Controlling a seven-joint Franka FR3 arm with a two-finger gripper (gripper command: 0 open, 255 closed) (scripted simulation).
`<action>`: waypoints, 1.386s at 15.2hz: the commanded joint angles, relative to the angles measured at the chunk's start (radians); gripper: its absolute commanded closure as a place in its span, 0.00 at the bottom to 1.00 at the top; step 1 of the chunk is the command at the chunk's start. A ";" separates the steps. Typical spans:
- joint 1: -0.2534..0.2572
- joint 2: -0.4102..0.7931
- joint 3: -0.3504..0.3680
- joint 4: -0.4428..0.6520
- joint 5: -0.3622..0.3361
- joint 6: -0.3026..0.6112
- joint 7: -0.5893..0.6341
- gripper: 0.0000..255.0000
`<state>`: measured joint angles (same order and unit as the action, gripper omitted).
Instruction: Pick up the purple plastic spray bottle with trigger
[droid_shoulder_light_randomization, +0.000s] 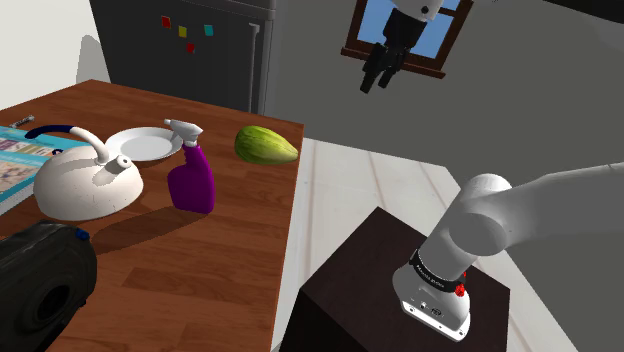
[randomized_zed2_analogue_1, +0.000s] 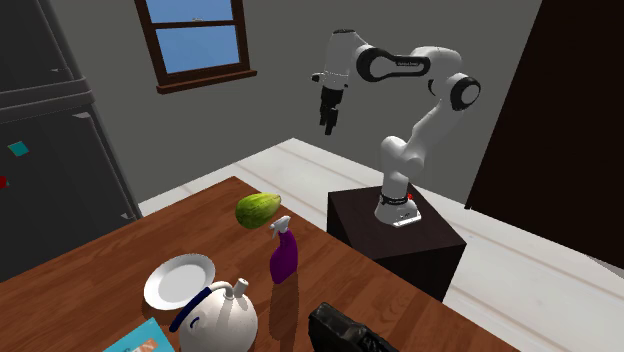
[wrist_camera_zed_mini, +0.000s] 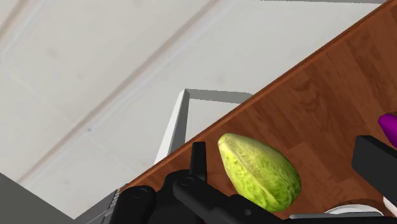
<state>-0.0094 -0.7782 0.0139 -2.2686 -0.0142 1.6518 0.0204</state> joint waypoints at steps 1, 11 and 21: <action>0.000 0.000 0.000 0.000 0.000 0.000 0.000 0.00; 0.078 0.274 0.118 0.121 0.045 0.150 0.028 0.00; 0.139 0.573 0.238 0.327 0.023 0.237 0.068 0.00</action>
<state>0.1242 -0.2351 0.2416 -1.9632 0.0137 1.8811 0.0861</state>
